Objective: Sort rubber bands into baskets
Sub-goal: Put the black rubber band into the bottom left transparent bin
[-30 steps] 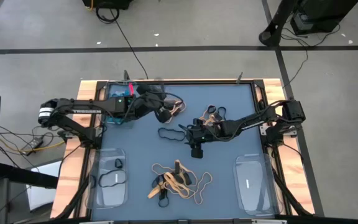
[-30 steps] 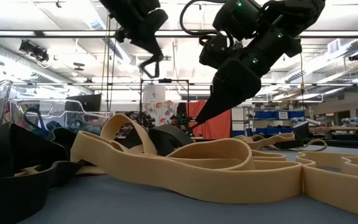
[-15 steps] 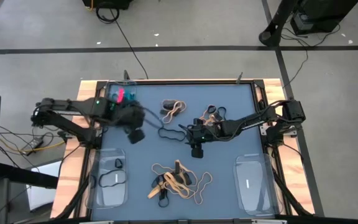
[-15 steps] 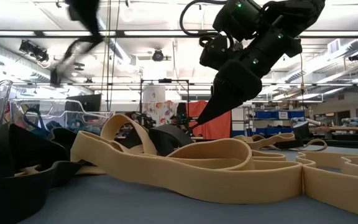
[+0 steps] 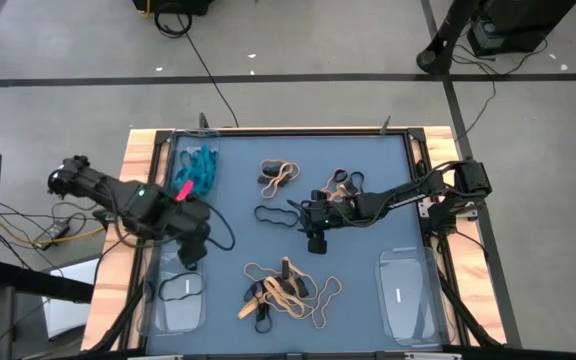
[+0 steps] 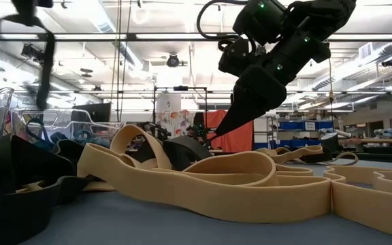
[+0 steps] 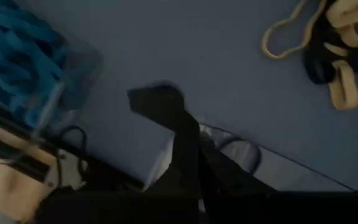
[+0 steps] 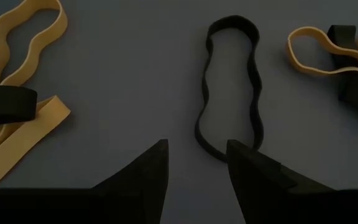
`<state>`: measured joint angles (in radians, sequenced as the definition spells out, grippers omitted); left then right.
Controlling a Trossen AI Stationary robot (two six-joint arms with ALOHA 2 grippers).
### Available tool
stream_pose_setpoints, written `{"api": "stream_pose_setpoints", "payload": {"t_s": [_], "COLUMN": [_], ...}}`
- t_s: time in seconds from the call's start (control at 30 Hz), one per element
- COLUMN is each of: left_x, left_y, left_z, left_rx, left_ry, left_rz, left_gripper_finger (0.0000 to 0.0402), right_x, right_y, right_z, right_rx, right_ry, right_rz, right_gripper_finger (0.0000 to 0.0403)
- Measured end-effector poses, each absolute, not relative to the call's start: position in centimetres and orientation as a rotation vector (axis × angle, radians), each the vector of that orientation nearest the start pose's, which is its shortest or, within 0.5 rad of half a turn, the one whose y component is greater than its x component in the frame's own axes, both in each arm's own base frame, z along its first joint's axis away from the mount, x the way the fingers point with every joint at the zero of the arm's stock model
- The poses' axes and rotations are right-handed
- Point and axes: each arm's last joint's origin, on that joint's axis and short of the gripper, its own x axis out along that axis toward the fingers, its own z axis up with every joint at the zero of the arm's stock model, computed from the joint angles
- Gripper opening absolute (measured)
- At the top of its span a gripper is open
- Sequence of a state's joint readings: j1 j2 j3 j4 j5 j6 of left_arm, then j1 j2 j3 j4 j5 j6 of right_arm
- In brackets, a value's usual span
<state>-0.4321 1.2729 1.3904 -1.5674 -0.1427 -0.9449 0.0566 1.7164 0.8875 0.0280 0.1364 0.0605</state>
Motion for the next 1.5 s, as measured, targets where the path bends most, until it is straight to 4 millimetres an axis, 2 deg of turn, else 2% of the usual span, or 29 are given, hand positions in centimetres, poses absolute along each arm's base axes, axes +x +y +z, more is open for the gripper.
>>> {"api": "stream_pose_setpoints", "payload": {"t_s": [0.17, 0.43, 0.77, 0.93, 1.13, 1.3, 1.5], "left_x": [16.5, 14.8, 15.8, 15.9, 16.8, 17.5, 18.0], "left_y": [-9.4, -11.3, -13.0, -13.1, -12.2, -11.1, -10.3], "left_z": [33.6, 29.9, 25.3, 25.2, 25.6, 25.5, 25.5], "left_rx": [-0.414, -0.517, -0.784, -0.805, -0.651, -0.625, -0.608], "left_ry": [1.460, 1.759, 1.885, 1.893, 1.695, 1.622, 1.612], "left_rz": [0.374, 0.343, 0.053, 0.028, 0.104, 0.163, 0.144], "left_gripper_finger": [0.0002, 0.0004, 0.0006, 0.0007, 0.0025, 0.0068, 0.0135], "right_x": [33.5, 33.5, 33.5, 33.5, 33.6, 33.7, 33.8], "right_y": [1.5, 1.5, 1.5, 1.5, 1.5, 1.5, 1.5], "right_z": [15.5, 15.5, 15.6, 15.6, 15.6, 15.8, 15.9], "right_rx": [-0.020, -0.020, -0.004, -0.004, -0.004, -0.001, 0.000], "right_ry": [0.795, 0.794, 0.787, 0.786, 0.783, 0.757, 0.749], "right_rz": [-0.099, -0.100, -0.105, -0.105, -0.105, -0.105, -0.104], "right_gripper_finger": [0.0174, 0.0174, 0.0174, 0.0174, 0.0174, 0.0174, 0.0174]}}
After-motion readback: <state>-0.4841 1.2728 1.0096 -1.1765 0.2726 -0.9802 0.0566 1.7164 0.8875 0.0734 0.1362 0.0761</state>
